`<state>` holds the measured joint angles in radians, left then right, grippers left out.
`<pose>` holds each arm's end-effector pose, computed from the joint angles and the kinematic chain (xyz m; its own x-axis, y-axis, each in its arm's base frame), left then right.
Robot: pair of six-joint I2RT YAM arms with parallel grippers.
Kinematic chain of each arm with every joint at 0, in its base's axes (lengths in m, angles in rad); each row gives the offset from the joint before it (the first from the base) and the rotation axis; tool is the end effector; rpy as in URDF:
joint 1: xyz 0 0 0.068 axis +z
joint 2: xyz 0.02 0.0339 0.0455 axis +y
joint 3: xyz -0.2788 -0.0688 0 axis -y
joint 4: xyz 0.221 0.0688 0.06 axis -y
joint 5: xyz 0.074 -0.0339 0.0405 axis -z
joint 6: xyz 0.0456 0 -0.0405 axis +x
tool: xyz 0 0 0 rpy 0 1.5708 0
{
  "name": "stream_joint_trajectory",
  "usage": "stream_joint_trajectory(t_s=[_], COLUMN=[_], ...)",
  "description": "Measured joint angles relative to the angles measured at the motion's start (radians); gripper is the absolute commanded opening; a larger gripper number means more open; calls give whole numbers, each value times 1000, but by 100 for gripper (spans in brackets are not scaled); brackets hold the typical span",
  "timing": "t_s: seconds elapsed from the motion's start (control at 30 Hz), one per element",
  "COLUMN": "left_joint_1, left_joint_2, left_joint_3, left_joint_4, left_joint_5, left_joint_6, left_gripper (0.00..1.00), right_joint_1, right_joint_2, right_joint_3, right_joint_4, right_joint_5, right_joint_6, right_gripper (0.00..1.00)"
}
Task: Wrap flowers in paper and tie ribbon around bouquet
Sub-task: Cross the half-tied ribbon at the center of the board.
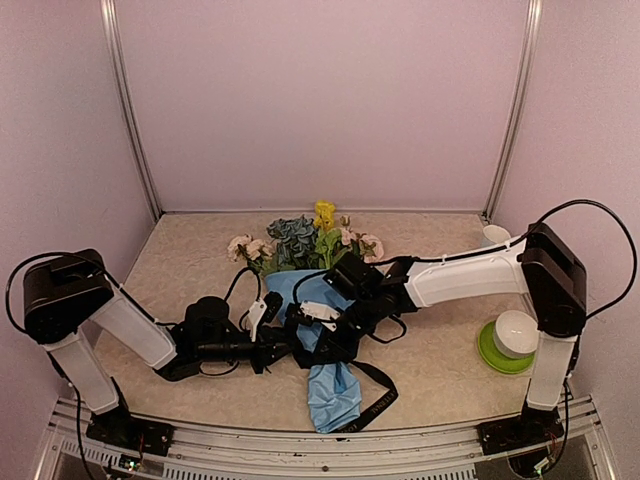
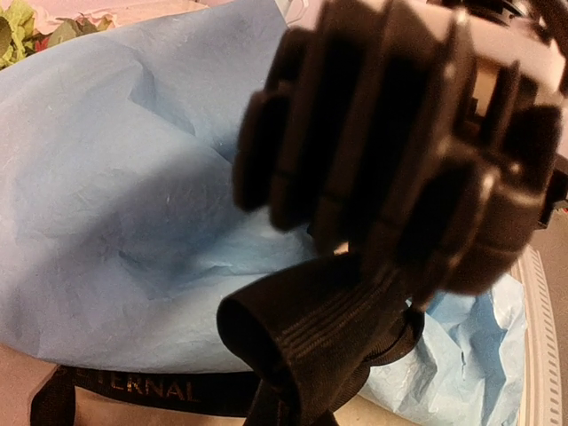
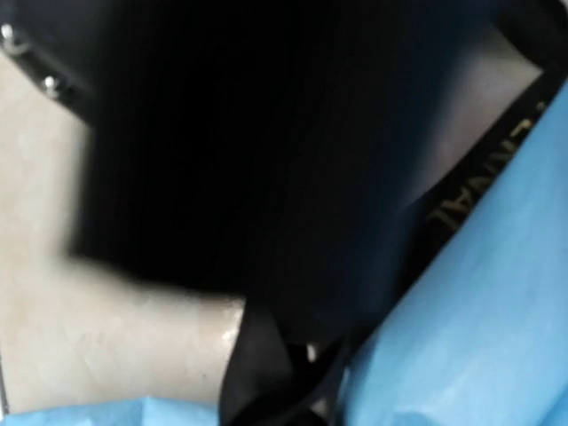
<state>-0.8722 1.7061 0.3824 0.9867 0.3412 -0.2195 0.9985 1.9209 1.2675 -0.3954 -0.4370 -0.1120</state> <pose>0.1685 -0.2244 0.1515 -0.4089 0.1678 -0.8970 0.8562 0.4106 -0.3135 0.1923 0.3342 0.1887 -0.3686 -0.7592 -0.5365 -0.9229 0.2299 0.3088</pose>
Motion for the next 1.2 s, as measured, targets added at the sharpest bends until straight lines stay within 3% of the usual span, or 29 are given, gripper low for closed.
stream_joint_trajectory(t_s=[0.17,0.27,0.43,0.57,0.73,0.93,1.1,1.2], left_joint_1=[0,0,0,0,0,0,0,0], left_joint_2=[-11,-13,-13,-13,-24,-28,-28,-28], left_joint_3=[0,0,0,0,0,1,5,9], left_joint_4=[-14,-19,-30,-35,-39,-45,-50,-54], left_joint_5=[0,0,0,0,0,0,0,0], left_joint_6=[1,3,3,3,6,8,8,8], left_gripper=[0,0,0,0,0,0,0,0], right_joint_1=[0,0,-1,-1,-2,-2,-2,-2], right_joint_2=[-36,-69,-96,-96,-96,-95,-84,-76], right_joint_3=[-1,-1,-4,-10,-18,-19,-17,-4], right_joint_4=[2,12,31,29,26,-12,-56,-85], right_joint_5=[48,82,111,126,125,98,79,44], right_joint_6=[27,48,74,88,90,68,38,15], right_gripper=[0,11,0,0,20,25,26,17])
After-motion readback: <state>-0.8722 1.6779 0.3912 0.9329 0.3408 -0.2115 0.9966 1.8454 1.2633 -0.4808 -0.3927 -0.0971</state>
